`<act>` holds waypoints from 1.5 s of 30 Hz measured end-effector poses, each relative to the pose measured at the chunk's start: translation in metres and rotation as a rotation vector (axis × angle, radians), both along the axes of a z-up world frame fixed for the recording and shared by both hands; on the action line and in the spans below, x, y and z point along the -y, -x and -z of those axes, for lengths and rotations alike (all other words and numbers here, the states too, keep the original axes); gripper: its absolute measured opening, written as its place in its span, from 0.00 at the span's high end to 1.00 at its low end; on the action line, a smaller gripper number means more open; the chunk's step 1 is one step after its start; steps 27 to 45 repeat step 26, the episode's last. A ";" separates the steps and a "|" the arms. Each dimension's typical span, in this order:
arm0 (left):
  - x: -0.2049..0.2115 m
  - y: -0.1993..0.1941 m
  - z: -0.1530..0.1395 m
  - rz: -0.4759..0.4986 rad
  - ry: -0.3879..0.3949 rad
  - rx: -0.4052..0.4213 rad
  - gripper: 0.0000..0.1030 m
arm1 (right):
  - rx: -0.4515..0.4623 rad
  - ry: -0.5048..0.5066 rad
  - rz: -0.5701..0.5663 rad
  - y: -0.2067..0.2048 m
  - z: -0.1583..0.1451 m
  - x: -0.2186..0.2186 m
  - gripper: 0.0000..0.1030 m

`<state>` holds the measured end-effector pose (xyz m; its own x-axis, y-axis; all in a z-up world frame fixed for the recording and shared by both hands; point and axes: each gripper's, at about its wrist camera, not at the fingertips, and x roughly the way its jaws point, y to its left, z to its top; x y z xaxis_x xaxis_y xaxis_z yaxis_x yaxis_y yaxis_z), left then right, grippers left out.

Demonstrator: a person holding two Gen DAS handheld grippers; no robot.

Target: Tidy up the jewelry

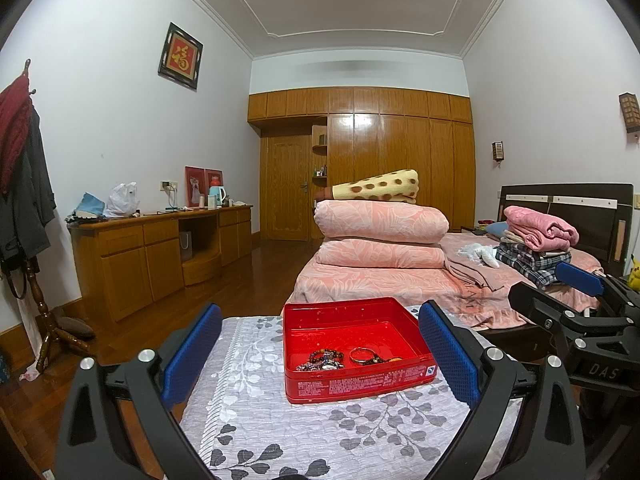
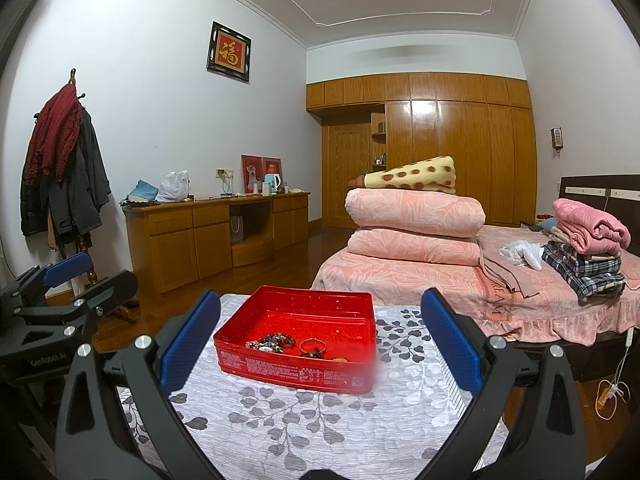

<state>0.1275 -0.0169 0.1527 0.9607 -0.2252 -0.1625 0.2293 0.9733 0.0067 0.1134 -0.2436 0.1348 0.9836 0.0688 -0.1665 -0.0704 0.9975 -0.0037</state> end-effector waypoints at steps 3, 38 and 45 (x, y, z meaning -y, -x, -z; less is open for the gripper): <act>0.000 0.000 0.000 -0.001 -0.001 0.001 0.06 | 0.001 0.000 0.000 0.000 0.000 0.000 0.06; 0.002 -0.003 0.003 0.012 0.004 -0.015 0.06 | -0.003 0.000 0.001 -0.001 0.001 0.002 0.06; 0.002 -0.003 0.003 0.012 0.004 -0.015 0.06 | -0.003 0.000 0.001 -0.001 0.001 0.002 0.06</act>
